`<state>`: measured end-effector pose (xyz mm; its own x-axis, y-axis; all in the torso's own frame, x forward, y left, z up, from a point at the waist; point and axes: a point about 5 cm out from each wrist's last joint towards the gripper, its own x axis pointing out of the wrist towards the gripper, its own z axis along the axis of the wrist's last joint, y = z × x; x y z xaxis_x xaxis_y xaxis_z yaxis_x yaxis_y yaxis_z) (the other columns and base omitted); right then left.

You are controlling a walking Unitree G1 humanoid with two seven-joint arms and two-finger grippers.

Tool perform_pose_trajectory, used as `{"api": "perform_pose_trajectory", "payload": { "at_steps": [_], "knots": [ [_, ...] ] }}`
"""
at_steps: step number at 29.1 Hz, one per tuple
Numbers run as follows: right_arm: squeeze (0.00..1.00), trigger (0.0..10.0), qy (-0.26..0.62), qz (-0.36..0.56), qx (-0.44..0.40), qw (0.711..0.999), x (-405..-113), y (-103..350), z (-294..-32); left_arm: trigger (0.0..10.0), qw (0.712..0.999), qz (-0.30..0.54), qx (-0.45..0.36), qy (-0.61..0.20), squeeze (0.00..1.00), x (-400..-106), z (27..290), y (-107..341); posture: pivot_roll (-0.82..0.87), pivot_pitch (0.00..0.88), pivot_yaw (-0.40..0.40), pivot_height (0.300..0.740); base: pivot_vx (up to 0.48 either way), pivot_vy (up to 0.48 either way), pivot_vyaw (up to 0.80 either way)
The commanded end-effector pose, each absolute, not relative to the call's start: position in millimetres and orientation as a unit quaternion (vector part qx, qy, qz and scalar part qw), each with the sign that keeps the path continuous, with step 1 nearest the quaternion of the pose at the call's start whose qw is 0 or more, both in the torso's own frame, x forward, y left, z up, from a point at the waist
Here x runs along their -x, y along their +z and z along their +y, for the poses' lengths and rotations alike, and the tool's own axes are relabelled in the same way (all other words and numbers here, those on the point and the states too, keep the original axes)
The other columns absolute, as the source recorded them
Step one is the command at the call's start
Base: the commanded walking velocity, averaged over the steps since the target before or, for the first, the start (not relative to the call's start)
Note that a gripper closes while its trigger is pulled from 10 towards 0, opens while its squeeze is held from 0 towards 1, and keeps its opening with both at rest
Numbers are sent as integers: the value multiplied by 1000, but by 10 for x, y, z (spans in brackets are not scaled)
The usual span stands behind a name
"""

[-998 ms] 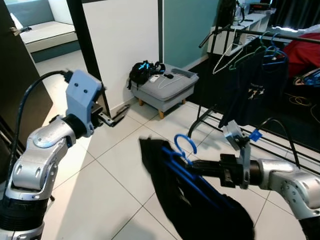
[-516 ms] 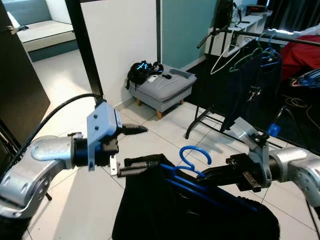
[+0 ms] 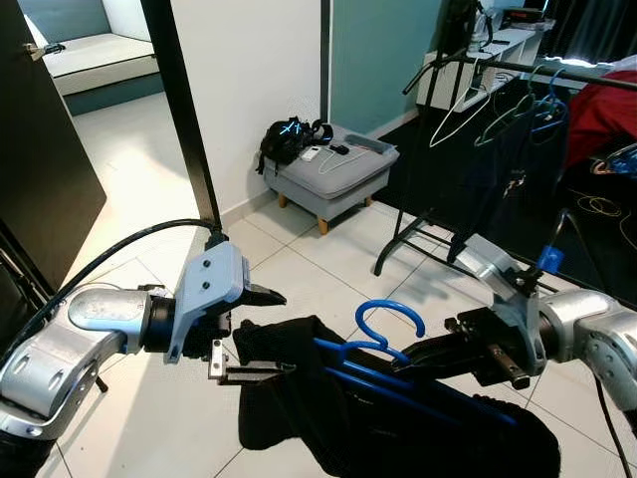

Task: Hang hanger

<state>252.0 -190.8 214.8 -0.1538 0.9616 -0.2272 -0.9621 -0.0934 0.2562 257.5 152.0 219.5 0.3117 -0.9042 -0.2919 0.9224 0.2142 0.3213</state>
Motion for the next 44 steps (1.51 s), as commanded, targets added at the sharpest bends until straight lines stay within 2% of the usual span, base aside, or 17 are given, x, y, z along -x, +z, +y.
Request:
{"api": "perform_pose_trajectory", "payload": {
  "at_steps": [1, 8, 9, 10, 12, 13, 27, 39, 40, 41, 42, 44],
  "knots": [
    [0, 10000, 757, 153, 10, 635, -2487, 2259, -1864, 10000, 781, 40, -234, -578, 0, -2603, 1538, 2153, -35, 0, 35, 740, 0, 0, 0],
    [0, 10000, 763, 148, 12, 629, -2478, 2276, -1853, 10000, 778, 47, -231, -582, 0, -2601, 1484, 2108, -33, 0, 38, 740, 0, 0, 0],
    [0, 10000, 763, 147, 13, 629, -2478, 2281, -1852, 8863, 778, 49, -232, -583, 0, -2599, 1476, 2094, -33, 0, 37, 740, 0, 0, 0],
    [0, 10000, 764, 145, 14, 628, -2476, 2287, -1850, 3059, 774, 52, -231, -588, 0, -2589, 1470, 2079, -33, 0, 37, 740, 0, 0, 0],
    [0, 10000, 764, 145, 15, 628, -2476, 2291, -1849, 3059, 771, 54, -230, -591, 0, -2581, 1467, 2069, -33, 0, 37, 740, 0, 0, 0],
    [0, 10000, 764, 144, 16, 629, -2477, 2296, -1848, 0, 767, 58, -227, -597, 0, -2566, 1466, 2060, -35, 0, 37, 740, 0, 0, 0],
    [0, 10000, 766, 135, 22, 628, -2471, 2335, -1829, 0, 762, 65, -223, -605, 0, -2545, 1458, 2045, -37, 0, 39, 740, 0, 0, 0],
    [0, 10000, 768, 124, 20, 628, -2488, 2380, -1803, 0, 750, 62, -207, -625, 0, -2502, 1330, 1982, -37, 0, 38, 740, 0, 0, 0],
    [847, 10000, 766, 124, 16, 630, -2503, 2381, -1797, 0, 751, 59, -206, -625, 0, -2502, 1319, 1985, -34, 0, 37, 740, 0, 0, 0],
    [847, 10000, 766, 124, 16, 630, -2503, 2381, -1797, 0, 751, 59, -206, -625, 0, -2502, 1319, 1985, -34, 0, 37, 740, 0, 0, 0],
    [1000, 10000, 766, 124, 14, 631, -2513, 2382, -1793, 0, 751, 57, -204, -625, 0, -2503, 1315, 1992, -33, 0, 37, 740, 0, 0, 0],
    [1000, 10000, 762, 121, 14, 636, -2535, 2384, -1794, 0, 753, 54, -202, -624, 0, -2505, 1313, 1998, -31, 0, 35, 740, 0, 0, 0]
  ]
}}
